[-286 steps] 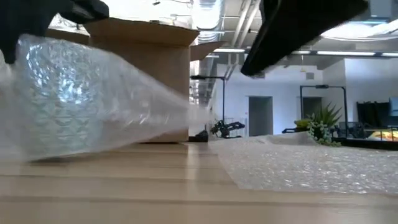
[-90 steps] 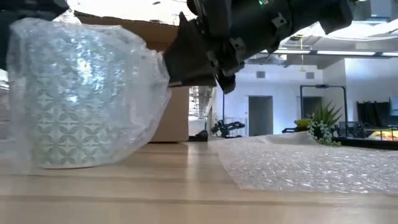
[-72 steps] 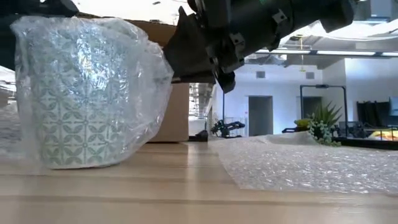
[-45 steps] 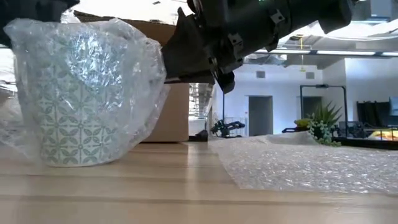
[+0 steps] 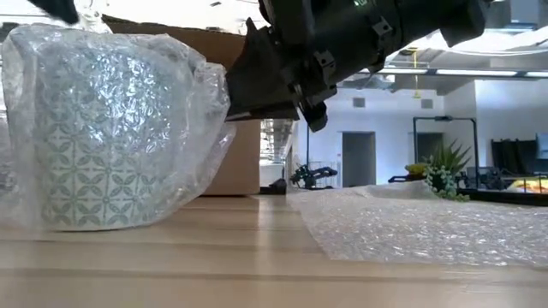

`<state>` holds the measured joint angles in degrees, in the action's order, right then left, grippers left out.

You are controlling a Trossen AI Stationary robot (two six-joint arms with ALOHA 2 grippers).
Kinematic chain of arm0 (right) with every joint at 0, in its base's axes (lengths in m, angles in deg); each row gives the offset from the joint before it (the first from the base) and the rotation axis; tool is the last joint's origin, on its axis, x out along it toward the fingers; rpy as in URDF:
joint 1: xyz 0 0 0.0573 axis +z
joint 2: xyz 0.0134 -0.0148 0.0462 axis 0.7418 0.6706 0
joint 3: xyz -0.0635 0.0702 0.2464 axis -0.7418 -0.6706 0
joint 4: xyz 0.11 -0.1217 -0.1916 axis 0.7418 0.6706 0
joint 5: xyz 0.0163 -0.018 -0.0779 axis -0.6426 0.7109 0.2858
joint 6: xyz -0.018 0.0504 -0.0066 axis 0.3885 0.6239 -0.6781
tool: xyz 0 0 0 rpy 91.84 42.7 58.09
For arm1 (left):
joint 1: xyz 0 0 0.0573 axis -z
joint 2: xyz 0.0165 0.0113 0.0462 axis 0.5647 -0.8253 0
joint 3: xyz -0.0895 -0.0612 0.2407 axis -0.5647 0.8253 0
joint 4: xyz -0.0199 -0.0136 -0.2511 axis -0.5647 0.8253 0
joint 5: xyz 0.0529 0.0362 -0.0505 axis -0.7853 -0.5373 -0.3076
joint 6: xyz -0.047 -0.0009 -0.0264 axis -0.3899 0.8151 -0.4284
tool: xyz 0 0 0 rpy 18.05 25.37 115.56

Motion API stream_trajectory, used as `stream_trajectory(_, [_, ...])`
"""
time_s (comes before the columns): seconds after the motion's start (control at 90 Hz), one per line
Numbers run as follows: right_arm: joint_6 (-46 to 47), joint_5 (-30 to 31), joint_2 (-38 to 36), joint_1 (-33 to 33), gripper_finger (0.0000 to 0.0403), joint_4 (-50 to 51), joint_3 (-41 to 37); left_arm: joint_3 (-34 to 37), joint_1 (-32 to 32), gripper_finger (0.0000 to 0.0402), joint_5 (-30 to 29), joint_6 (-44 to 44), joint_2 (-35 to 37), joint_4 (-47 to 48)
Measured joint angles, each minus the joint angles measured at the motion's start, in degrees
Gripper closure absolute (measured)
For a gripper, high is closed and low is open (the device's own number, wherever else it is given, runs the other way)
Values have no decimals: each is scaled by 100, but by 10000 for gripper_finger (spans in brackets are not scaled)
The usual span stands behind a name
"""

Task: Wrap mug
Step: Wrap the green patterned mug with the bubble wrap

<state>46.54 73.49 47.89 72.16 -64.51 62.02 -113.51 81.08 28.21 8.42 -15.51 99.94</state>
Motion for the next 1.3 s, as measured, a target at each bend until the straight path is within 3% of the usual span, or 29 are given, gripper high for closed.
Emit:
stream_trajectory(0.167, [2,0,0,-12,402,1,0,0,-39,350,-7,775,274,-1272])
stream_trajectory(0.367, [15,0,0,-37,402,0,0,-2,-521,350,671,2084,-346,-3007])
stream_trajectory(0.489, [15,1,0,-35,402,2,0,0,-847,350,975,1992,-885,-2853])
stream_trajectory(0.633, [12,2,0,-24,402,70,0,7,-1049,350,765,1555,-1289,-2330])
stream_trajectory(0.844, [28,2,-1,-15,402,132,0,22,-1212,351,757,1395,-1326,-2270])
stream_trajectory(1.067, [63,2,-2,13,402,140,0,572,-1307,396,916,1234,-1311,-2607])
stream_trajectory(1.3, [61,2,-2,44,402,-27,0,1001,-1325,401,1003,1244,-1301,-3159])
